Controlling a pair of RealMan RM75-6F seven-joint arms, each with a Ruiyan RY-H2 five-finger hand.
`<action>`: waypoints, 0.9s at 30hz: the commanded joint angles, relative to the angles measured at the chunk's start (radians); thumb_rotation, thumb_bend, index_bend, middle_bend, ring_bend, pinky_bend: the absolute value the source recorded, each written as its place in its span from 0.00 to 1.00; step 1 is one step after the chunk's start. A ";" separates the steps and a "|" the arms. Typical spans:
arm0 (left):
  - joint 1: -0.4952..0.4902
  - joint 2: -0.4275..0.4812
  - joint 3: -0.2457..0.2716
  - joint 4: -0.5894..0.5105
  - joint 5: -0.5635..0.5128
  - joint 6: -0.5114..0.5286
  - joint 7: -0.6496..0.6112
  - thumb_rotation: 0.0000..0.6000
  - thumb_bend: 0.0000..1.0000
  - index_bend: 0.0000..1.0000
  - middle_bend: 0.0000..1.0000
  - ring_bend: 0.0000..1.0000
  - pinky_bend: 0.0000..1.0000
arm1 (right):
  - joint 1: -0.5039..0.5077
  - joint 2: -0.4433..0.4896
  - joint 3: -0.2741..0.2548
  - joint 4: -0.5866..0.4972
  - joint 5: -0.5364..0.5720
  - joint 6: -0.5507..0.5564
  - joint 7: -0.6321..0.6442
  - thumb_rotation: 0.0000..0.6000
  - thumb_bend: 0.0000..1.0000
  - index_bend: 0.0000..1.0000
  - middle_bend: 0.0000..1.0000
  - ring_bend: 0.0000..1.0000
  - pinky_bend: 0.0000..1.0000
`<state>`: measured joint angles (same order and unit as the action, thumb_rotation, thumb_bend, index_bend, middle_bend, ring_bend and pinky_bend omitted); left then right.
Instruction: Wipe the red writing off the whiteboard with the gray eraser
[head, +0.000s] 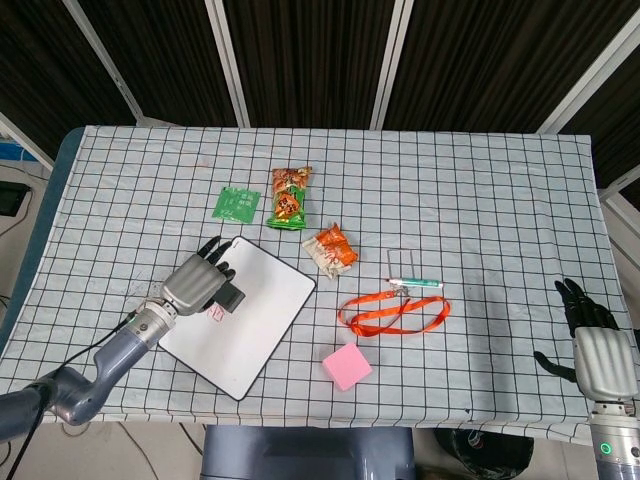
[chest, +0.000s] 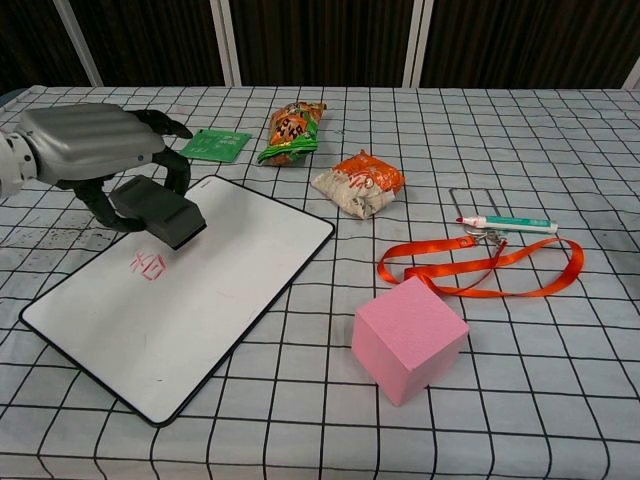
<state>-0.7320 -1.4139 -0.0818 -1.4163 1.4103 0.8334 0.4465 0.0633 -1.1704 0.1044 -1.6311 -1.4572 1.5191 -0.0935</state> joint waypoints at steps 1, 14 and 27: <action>-0.006 -0.032 0.013 0.032 -0.004 -0.007 0.005 1.00 0.32 0.41 0.41 0.00 0.00 | 0.000 0.000 0.000 0.000 0.000 0.000 -0.001 1.00 0.13 0.01 0.10 0.20 0.22; 0.004 -0.050 0.064 0.065 0.016 -0.007 -0.024 1.00 0.32 0.41 0.41 0.00 0.00 | 0.000 0.001 0.001 0.000 0.000 0.001 0.001 1.00 0.13 0.01 0.10 0.20 0.22; 0.042 0.033 0.133 -0.036 0.057 0.024 -0.039 1.00 0.32 0.40 0.40 0.00 0.00 | 0.000 0.002 0.002 0.002 -0.004 0.005 0.004 1.00 0.13 0.01 0.10 0.20 0.22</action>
<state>-0.6948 -1.3890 0.0440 -1.4413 1.4636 0.8543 0.4075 0.0631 -1.1688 0.1063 -1.6296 -1.4609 1.5243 -0.0900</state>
